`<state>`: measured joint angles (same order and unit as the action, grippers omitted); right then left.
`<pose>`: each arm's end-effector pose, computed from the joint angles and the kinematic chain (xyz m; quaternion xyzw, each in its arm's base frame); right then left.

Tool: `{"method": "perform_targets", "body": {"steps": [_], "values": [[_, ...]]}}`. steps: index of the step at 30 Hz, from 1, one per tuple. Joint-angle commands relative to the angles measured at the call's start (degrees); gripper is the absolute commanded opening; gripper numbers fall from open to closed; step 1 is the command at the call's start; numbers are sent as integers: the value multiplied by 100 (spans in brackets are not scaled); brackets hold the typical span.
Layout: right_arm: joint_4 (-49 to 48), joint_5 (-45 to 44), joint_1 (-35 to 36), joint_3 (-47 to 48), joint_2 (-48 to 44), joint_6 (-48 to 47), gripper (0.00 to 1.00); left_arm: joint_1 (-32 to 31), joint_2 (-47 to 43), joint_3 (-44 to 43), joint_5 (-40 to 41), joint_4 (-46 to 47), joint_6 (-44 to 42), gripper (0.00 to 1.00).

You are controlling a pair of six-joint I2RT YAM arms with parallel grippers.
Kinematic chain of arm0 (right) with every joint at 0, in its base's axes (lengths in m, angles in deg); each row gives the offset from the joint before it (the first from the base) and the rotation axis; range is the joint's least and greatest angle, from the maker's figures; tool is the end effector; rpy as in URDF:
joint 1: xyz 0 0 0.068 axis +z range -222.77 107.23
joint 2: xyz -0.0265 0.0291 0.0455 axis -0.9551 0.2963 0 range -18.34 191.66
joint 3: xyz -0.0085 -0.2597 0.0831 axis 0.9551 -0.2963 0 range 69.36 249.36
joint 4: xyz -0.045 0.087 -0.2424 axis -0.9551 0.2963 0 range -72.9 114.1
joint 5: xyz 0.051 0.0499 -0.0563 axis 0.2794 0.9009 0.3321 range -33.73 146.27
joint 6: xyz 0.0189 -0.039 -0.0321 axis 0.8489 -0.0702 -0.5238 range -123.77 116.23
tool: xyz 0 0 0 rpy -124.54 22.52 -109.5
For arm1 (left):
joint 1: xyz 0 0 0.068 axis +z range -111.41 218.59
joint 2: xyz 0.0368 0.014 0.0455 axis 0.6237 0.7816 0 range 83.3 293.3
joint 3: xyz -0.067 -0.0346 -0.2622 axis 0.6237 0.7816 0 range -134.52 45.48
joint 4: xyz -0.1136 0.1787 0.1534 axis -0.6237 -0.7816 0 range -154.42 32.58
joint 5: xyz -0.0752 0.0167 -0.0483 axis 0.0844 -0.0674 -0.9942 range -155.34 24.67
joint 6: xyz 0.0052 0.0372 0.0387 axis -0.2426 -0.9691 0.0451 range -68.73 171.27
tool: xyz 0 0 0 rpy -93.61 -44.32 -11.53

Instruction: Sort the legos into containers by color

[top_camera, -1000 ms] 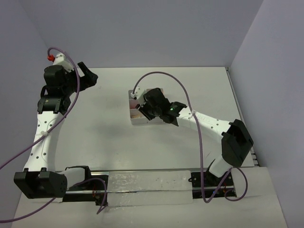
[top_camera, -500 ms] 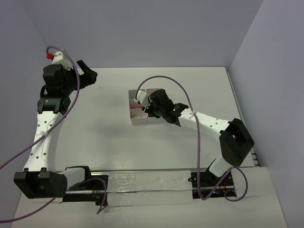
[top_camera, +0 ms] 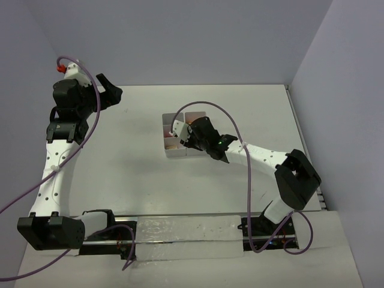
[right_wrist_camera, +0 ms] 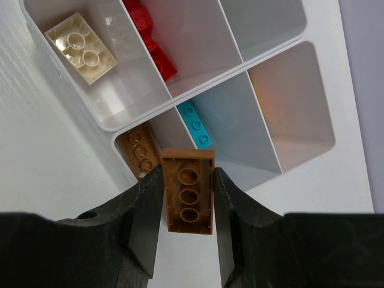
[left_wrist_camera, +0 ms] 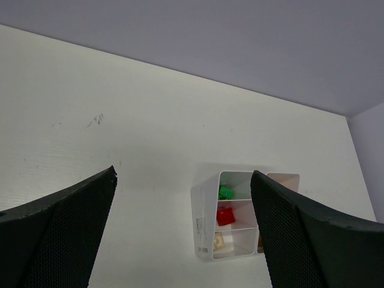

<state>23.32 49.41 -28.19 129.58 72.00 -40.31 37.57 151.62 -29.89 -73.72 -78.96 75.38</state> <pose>0.2535 0.2437 0.2416 -0.5587 0.6943 -0.0217 0.4532 0.2639 -0.0099 0.4212 -0.1140 0.7815 -0.1893 0.5834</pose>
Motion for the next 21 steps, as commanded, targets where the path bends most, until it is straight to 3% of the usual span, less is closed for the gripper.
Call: {"method": "perform_targets", "body": {"steps": [1, 8, 12, 14, 21], "values": [[-428, -65, -28, -106, 16, -199, 39, 31, -34, -156, -23, 314, -51, 99], [-440, -60, -28, -38, 160, -221, 49, 31, -15, -179, -32, 287, -76, 99], [-308, -28, -19, 50, 177, -188, 73, 31, -37, -162, -24, 291, -92, 99], [-314, -27, -19, 26, 160, -204, 75, 31, -29, -162, -31, 291, -99, 99], [-38, 83, 4, 176, -456, 244, 100, 31, 12, -226, -90, 288, -83, 99]]}}
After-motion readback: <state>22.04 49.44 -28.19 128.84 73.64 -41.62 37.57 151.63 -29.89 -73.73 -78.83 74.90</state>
